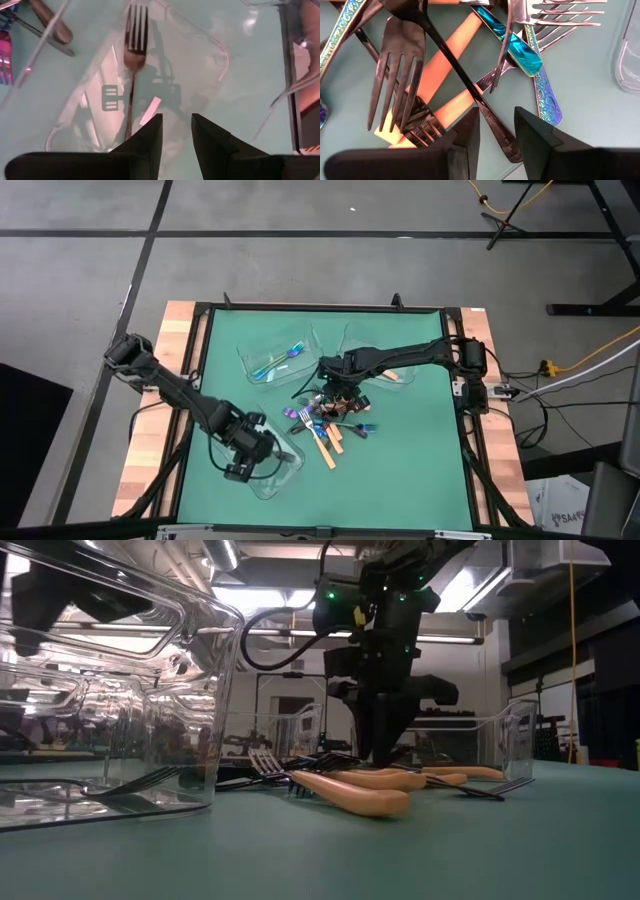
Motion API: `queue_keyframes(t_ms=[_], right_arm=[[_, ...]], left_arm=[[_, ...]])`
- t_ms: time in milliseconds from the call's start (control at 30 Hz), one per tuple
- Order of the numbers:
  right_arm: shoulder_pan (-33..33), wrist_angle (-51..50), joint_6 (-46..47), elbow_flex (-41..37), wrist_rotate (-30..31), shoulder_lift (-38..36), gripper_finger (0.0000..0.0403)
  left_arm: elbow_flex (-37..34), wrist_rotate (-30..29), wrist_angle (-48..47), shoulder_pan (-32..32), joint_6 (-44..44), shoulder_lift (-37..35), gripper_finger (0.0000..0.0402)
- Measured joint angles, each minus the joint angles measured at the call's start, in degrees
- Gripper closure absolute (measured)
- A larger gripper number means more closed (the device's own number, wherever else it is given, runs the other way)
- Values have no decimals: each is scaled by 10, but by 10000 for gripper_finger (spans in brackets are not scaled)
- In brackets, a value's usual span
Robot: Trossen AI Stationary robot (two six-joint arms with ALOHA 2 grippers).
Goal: Sort silverware by color (type)
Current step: Put the black fork into the bottom transparent bin
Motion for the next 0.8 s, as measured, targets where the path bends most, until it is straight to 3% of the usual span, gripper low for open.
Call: queue_keyframes(t_ms=[800], right_arm=[[0,14,-14,2,32,25,292]], left_arm=[[0,-16,1,-10,-12,0,305]])
